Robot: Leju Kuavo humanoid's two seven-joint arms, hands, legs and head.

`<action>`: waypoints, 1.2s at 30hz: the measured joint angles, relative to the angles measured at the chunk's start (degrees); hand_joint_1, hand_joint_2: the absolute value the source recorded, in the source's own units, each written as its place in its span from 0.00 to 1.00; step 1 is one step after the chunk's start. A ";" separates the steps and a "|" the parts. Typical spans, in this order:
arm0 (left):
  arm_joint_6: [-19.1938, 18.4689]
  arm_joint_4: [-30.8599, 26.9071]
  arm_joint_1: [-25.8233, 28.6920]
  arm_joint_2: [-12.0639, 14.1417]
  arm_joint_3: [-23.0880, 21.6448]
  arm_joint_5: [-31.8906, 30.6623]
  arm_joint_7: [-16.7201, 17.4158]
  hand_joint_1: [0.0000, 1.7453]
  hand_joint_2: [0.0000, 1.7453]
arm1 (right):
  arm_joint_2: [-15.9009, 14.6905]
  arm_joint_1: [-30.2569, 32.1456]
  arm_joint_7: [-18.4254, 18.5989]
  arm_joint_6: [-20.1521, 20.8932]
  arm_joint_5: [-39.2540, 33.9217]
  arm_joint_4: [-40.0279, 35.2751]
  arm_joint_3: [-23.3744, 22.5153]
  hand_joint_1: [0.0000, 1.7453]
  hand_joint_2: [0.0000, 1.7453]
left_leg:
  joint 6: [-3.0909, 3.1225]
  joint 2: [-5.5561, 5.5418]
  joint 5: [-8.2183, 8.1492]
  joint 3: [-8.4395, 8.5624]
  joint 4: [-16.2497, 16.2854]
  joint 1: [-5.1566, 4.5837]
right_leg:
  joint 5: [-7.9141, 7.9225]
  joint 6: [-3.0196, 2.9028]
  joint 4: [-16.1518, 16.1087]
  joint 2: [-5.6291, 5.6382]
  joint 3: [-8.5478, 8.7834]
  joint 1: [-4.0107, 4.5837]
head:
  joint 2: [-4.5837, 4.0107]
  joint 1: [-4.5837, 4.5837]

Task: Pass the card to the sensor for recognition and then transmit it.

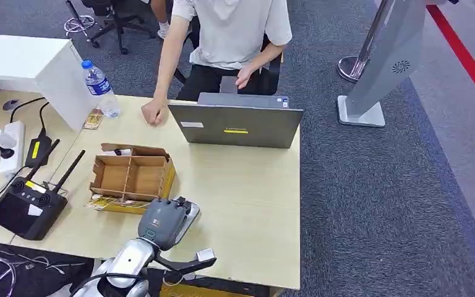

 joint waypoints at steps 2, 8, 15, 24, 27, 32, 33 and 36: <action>-0.13 0.44 0.22 -0.04 0.04 0.33 -0.13 1.00 1.00 | 0.00 0.00 0.00 0.00 0.00 0.00 0.00 0.00 1.00 | 0.00 0.00 0.00 0.01 0.00 0.00 | 0.00 0.00 0.00 0.00 0.00 0.00 | 0.00 0.00; -2.25 1.13 0.22 -0.13 0.15 4.13 -1.92 1.00 1.00 | 0.00 -0.01 0.17 0.22 0.18 0.00 0.00 0.00 1.00 | 0.00 -0.01 0.00 0.01 -0.01 0.00 | 0.00 0.00 0.00 -0.01 0.01 0.00 | 0.00 0.00; -3.43 1.92 -0.09 0.04 0.20 6.73 -3.15 1.00 1.00 | -0.02 -0.01 0.70 1.44 0.94 -0.02 0.00 0.00 1.00 | 0.01 -0.02 0.00 0.04 -0.01 0.00 | 0.00 0.00 0.00 -0.02 0.06 0.00 | 0.00 0.00; -2.29 2.29 -0.71 0.11 0.46 7.67 -1.94 1.00 1.00 | -0.02 -0.01 0.72 1.51 0.98 -0.02 0.00 0.00 1.00 | 0.01 -0.03 0.00 0.07 -0.01 0.00 | 0.00 0.00 0.01 -0.04 0.08 0.00 | 0.00 0.00; 1.32 2.21 -0.59 0.04 0.81 7.60 -1.29 1.00 1.00 | 0.00 0.00 0.61 0.72 0.98 -0.02 0.00 0.00 1.00 | 0.01 -0.03 0.01 0.07 -0.01 0.00 | 0.00 0.00 0.01 -0.03 0.06 0.00 | 0.00 0.02; 13.87 -3.11 -2.28 -0.57 4.84 5.13 -1.05 1.00 1.00 | 0.07 0.01 0.85 0.37 3.28 0.00 0.31 0.00 1.00 | 0.02 -0.12 0.03 0.01 0.00 0.01 | 0.00 0.00 0.02 -0.08 0.03 0.01 | 0.00 0.00; 16.91 -4.18 -3.49 -0.57 6.19 4.56 -1.22 1.00 1.00 | 0.07 0.00 1.18 0.50 4.20 0.00 0.61 0.00 1.00 | 0.00 -0.12 0.04 0.01 0.00 0.01 | 0.00 0.00 0.03 -0.08 0.04 0.01 | 0.00 0.00; 19.91 -5.02 -4.80 -0.48 7.70 4.15 -1.52 1.00 1.00 | 0.07 0.00 1.31 0.65 5.13 0.00 0.96 0.00 1.00 | 0.00 -0.11 0.05 0.01 0.00 0.01 | 0.01 0.00 0.03 -0.09 0.04 0.01 | 0.00 0.02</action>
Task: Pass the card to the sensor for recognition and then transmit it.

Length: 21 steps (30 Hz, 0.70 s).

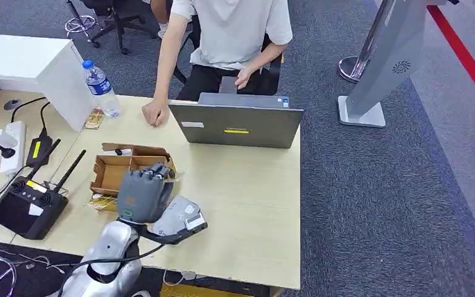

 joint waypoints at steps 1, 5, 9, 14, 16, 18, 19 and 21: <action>0.00 0.00 0.00 0.00 0.00 0.00 0.00 1.00 1.00 | 0.00 0.00 0.00 0.00 0.00 0.00 0.00 0.00 1.00 | 0.00 0.00 0.00 0.00 0.00 0.00 | 0.00 0.00 0.00 0.00 0.00 0.00 | 0.00 0.00; 0.03 -0.01 -0.08 0.00 0.02 0.00 -0.01 1.00 1.00 | 0.00 0.00 0.00 0.00 0.01 0.00 0.00 0.00 1.00 | 0.00 0.00 0.00 0.00 0.00 0.00 | 0.00 0.00 0.00 0.00 0.00 0.00 | 0.00 0.00; 3.39 -0.24 -2.76 0.51 2.93 -0.16 -1.34 1.00 1.00 | 0.00 0.00 0.42 0.15 1.30 0.00 0.81 0.00 1.00 | -0.01 0.00 0.01 0.00 0.00 0.01 | 0.00 0.00 0.01 0.00 -0.01 0.00 | 0.00 0.00; 4.63 19.44 -29.16 8.00 18.96 -0.90 -5.40 1.00 1.00 | 0.02 -0.28 2.73 1.31 5.25 0.02 5.12 0.00 1.00 | -0.08 0.00 0.24 0.01 0.00 0.03 | 0.11 -0.15 0.15 0.01 -0.06 0.04 | 0.00 -0.04; 3.63 26.19 -35.38 9.18 19.71 -0.90 -4.90 1.00 1.00 | 0.02 -0.34 2.88 1.40 5.25 0.02 5.51 0.00 1.00 | -0.08 -0.01 0.24 -0.01 0.01 0.03 | 0.11 -0.15 0.15 0.01 -0.07 0.03 | 0.00 -0.07; 3.43 29.49 -37.94 9.40 19.73 -0.86 -4.88 1.00 1.00 | 0.02 -0.38 2.86 1.42 5.21 0.02 5.77 0.00 1.00 | -0.08 -0.01 0.24 -0.03 0.01 0.03 | 0.11 -0.15 0.14 0.00 -0.07 0.03 | 0.00 -0.07; 3.39 30.59 -38.78 9.42 19.73 -0.88 -4.88 1.00 1.00 | 0.02 -0.40 2.86 1.55 5.21 0.04 5.86 0.00 1.00 | -0.08 -0.01 0.24 -0.03 0.01 0.02 | 0.11 -0.15 0.13 0.01 -0.08 0.03 | 0.00 -0.04; 3.17 32.18 -40.11 9.42 19.73 -0.88 -4.88 0.00 1.00 | 0.02 -0.43 2.86 1.62 5.21 0.04 6.06 0.00 1.00 | -0.08 0.00 0.23 -0.04 0.01 0.02 | 0.11 -0.15 0.12 0.01 -0.10 0.02 | 0.00 -0.04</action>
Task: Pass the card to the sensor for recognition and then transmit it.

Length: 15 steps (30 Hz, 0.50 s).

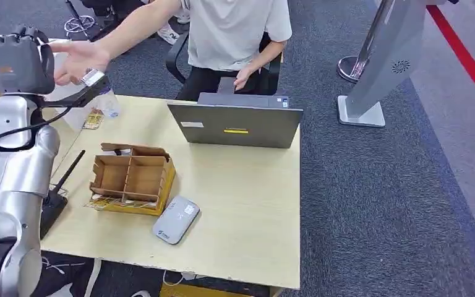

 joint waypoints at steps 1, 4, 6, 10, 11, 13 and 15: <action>-0.31 0.69 -0.57 -0.02 0.00 0.00 0.00 0.00 1.00 | 0.00 -0.02 0.00 0.07 0.00 0.00 0.13 0.00 1.00 | 0.00 0.00 0.00 0.00 0.00 0.00 | 0.00 0.00 0.00 0.00 0.00 0.00 | 0.00 -0.02; -0.98 2.00 -1.45 -0.11 0.00 0.86 -0.07 0.00 1.00 | 0.00 -0.03 0.04 0.11 -0.02 0.00 0.22 0.00 1.00 | 0.00 0.01 0.00 0.00 0.00 0.00 | 0.00 0.00 0.00 0.01 -0.02 0.00 | 0.00 0.00; -0.83 2.50 -1.75 -0.26 0.00 1.69 -0.22 0.00 1.00 | 0.00 -0.03 0.04 0.11 -0.11 0.00 0.24 0.00 1.00 | 0.00 0.01 0.00 0.00 0.00 0.00 | 0.00 0.00 0.00 0.01 -0.02 0.00 | 0.00 0.00; -0.94 2.58 -1.42 -0.44 0.00 2.80 -0.46 0.00 1.00 | 0.00 -0.03 -0.04 0.09 -0.20 0.00 0.24 0.00 1.00 | 0.00 0.01 0.00 0.00 0.00 0.00 | 0.00 0.00 0.00 0.01 -0.03 0.00 | 0.00 -0.02; -0.98 2.59 -1.32 -0.55 0.00 2.95 -0.48 0.00 1.00 | 0.00 -0.03 -0.07 0.04 -0.24 0.00 0.24 0.00 1.00 | 0.00 0.01 0.00 0.00 0.00 0.00 | 0.00 0.00 0.00 0.01 -0.03 0.00 | 0.00 -0.02; -1.40 2.14 -0.84 -0.79 -0.02 3.47 -0.65 0.00 1.00 | 0.00 -0.03 -0.11 -0.09 -0.37 0.00 0.24 0.00 1.00 | 0.00 0.01 0.00 0.00 0.00 0.00 | 0.00 0.00 0.00 0.01 -0.03 0.00 | 0.00 -0.02; -1.73 1.36 -0.21 -1.18 -0.02 3.85 -0.83 0.00 1.00 | 0.00 -0.02 -0.20 -0.28 -0.44 0.02 0.22 0.00 1.00 | 0.00 0.01 0.00 0.00 0.00 0.00 | 0.00 0.00 0.00 0.01 -0.03 0.00 | 0.00 0.00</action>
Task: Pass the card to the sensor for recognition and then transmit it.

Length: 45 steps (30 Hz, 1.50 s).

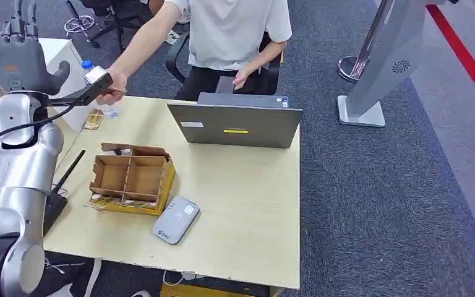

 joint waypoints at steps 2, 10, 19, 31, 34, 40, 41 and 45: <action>-1.70 -2.30 1.36 -0.57 -0.02 1.02 -0.31 0.00 1.00 | 0.00 0.01 -0.24 -0.22 -0.61 0.00 0.00 0.00 1.00 | 0.00 0.01 0.00 0.00 0.00 -0.02 | 0.00 0.00 -0.01 0.01 0.00 -0.02 | 0.00 -0.02; -10.52 -20.14 13.12 -2.71 -5.25 1.95 -0.44 0.00 1.00 | 0.02 0.16 -1.92 -1.29 -3.73 0.02 -0.98 0.00 1.00 | 0.08 0.03 -0.07 -0.03 0.00 -0.05 | -0.05 0.07 -0.06 0.02 -0.01 -0.05 | 0.00 0.02; -15.52 -39.35 31.26 -2.47 -17.82 -4.15 2.08 0.00 1.00 | 0.04 0.42 -3.37 -2.40 -7.74 -0.02 -4.35 0.00 1.00 | 0.11 0.09 -0.26 -0.02 0.00 -0.07 | -0.15 0.17 -0.09 0.09 -0.02 -0.08 | 0.00 0.00; -19.04 -43.60 42.86 -0.96 -25.11 -2.62 3.67 0.00 1.00 | 0.04 0.48 -4.24 -2.58 -9.88 -0.07 -7.39 0.00 1.00 | 0.11 0.05 -0.30 -0.03 -0.01 -0.06 | -0.20 0.22 -0.09 0.06 -0.01 -0.07 | 0.00 0.00; -19.15 -43.89 43.39 -0.72 -25.42 -2.62 3.69 0.00 1.00 | 0.04 0.48 -4.24 -2.58 -9.90 -0.07 -7.69 0.00 1.00 | 0.11 0.06 -0.30 -0.03 -0.01 -0.06 | -0.20 0.22 -0.09 0.05 0.00 -0.07 | 0.00 0.00; -19.58 -43.97 45.33 -0.79 -25.49 -0.92 5.34 0.00 1.00 | 0.04 0.48 -4.22 -2.67 -9.90 -0.07 -8.11 0.00 1.00 | 0.11 0.06 -0.30 -0.03 -0.01 -0.06 | -0.20 0.22 -0.09 0.05 0.02 -0.08 | 0.00 -0.02; -19.52 -43.91 46.08 -0.87 -25.23 -0.50 5.84 0.00 1.00 | 0.04 0.48 -4.11 -2.73 -9.88 -0.07 -8.20 0.00 1.00 | 0.11 0.06 -0.31 -0.03 -0.01 -0.06 | -0.20 0.22 -0.09 0.05 0.01 -0.08 | 0.00 0.02; -18.93 -43.69 48.73 -1.53 -22.60 0.48 6.73 0.00 1.00 | 0.04 0.47 -3.96 -2.80 -9.77 -0.07 -8.28 0.00 1.00 | 0.13 0.06 -0.32 -0.04 -0.01 -0.06 | -0.22 0.23 -0.09 0.05 0.00 -0.08 | 0.00 0.00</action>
